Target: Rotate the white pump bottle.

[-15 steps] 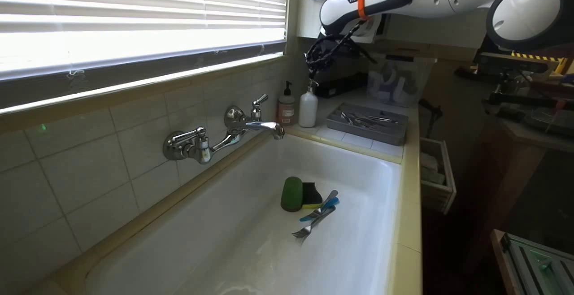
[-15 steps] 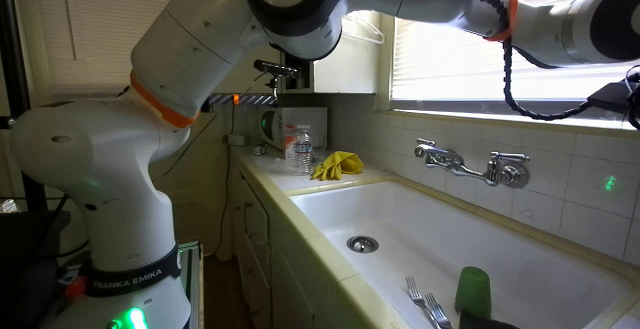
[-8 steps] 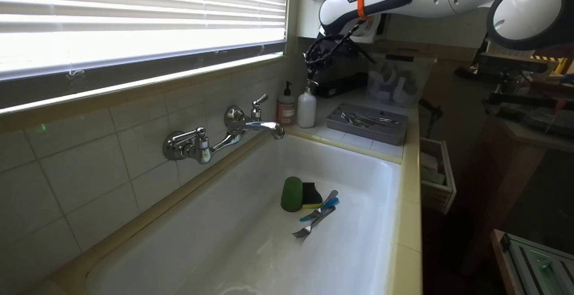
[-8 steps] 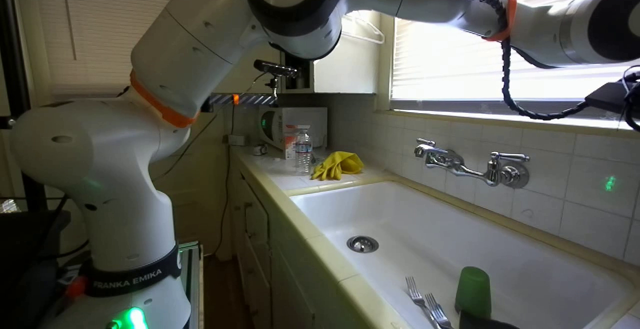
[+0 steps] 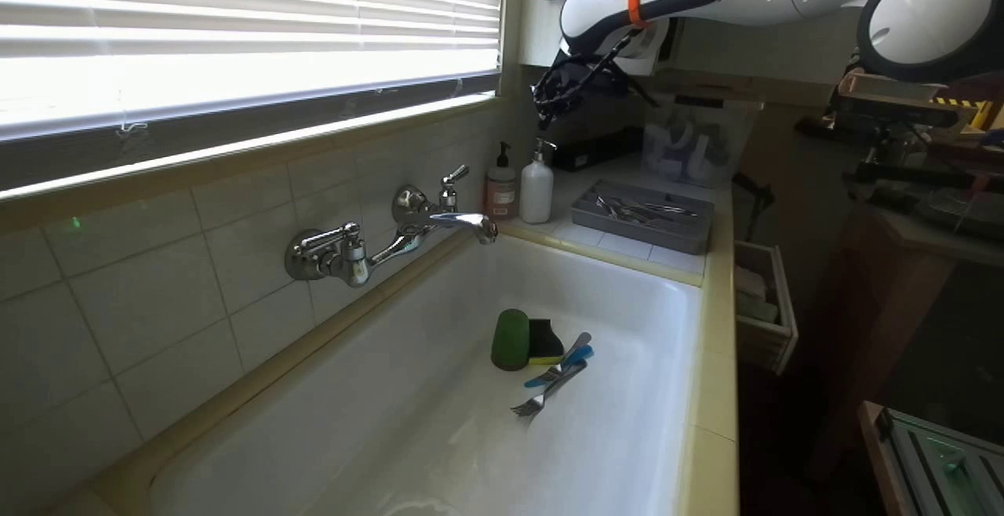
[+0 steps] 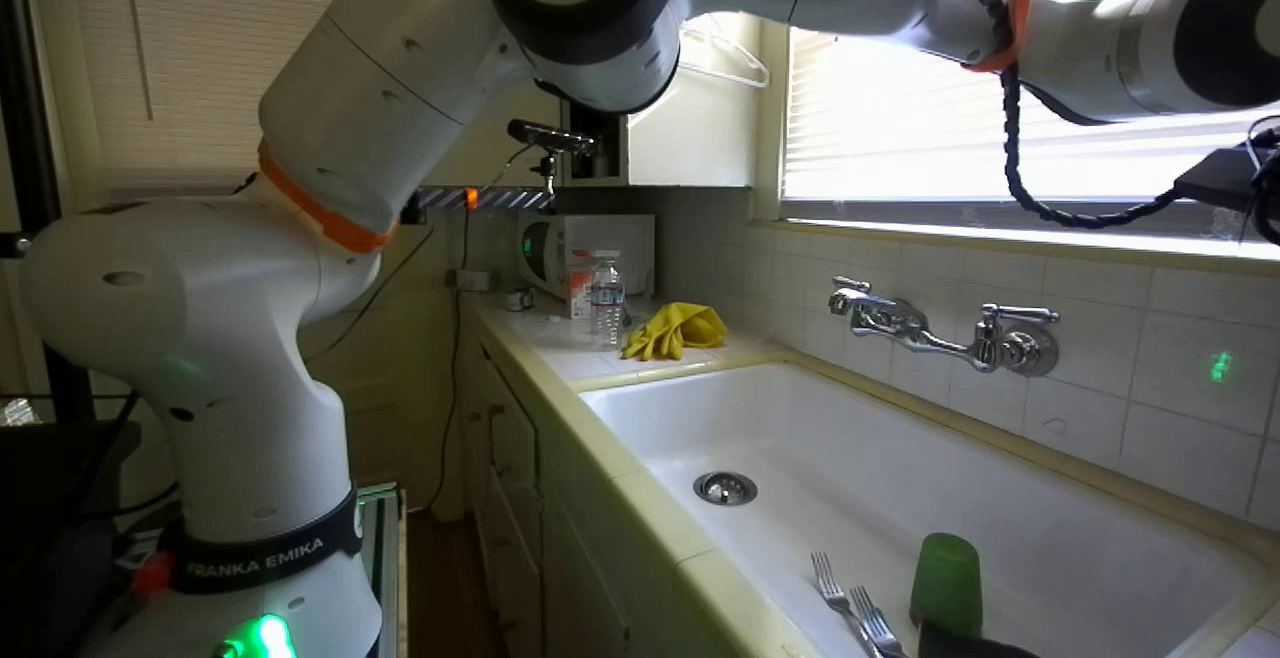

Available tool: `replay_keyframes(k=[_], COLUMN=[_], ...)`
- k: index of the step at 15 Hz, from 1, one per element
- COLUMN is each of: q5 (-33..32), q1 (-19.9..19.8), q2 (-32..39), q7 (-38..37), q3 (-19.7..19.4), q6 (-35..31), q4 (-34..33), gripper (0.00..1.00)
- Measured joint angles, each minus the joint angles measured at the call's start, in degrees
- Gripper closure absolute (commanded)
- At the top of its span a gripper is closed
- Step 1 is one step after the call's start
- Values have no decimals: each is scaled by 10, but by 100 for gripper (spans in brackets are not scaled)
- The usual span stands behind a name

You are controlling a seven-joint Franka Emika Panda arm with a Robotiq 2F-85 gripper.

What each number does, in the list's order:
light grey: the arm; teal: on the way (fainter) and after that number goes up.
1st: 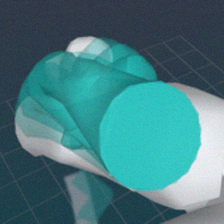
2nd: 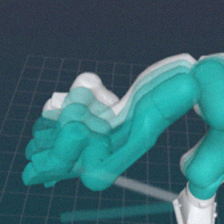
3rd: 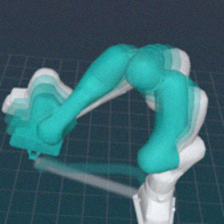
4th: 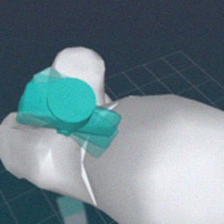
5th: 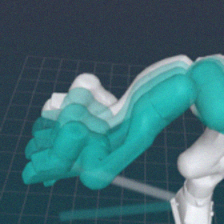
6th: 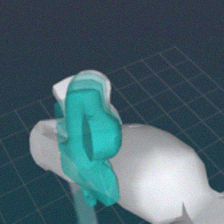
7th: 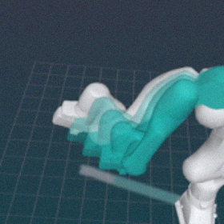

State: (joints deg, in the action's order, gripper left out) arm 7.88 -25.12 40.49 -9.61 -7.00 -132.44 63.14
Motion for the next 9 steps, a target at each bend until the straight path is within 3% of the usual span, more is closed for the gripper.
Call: replay_keyframes(k=[8, 9], q5=[-1, -1], q1=[5, 5], q2=[-74, -88], q7=[11, 12], q3=[2, 2], q6=[10, 16], q4=[70, 84], gripper=[99, 80])
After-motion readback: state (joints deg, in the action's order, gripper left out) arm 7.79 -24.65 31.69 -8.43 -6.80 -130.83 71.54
